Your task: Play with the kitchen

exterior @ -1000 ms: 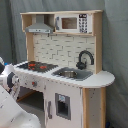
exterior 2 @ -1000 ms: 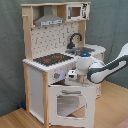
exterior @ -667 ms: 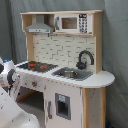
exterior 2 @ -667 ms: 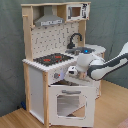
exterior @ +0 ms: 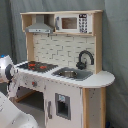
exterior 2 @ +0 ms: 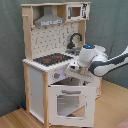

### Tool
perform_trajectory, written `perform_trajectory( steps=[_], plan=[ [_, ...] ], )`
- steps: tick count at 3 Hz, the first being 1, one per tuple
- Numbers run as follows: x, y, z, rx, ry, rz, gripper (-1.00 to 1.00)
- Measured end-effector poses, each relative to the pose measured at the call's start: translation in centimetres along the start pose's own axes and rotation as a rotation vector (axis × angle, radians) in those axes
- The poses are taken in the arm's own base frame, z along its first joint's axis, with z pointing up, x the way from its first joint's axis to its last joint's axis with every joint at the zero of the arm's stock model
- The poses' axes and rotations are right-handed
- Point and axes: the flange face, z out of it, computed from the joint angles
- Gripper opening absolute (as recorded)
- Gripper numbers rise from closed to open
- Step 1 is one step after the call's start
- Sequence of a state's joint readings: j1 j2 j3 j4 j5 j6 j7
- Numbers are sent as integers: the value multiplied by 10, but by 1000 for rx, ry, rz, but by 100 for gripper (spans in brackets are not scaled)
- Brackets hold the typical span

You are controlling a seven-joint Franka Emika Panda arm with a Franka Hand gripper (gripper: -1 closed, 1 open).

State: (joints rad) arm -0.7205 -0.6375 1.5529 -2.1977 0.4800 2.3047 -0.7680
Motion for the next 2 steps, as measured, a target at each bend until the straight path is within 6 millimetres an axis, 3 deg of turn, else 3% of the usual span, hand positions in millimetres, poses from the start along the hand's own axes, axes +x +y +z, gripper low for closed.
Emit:
perform_trajectory(
  steps=[2],
  plan=[
    [-10, -1, -29, -92, -90, -5, 100]
  ],
)
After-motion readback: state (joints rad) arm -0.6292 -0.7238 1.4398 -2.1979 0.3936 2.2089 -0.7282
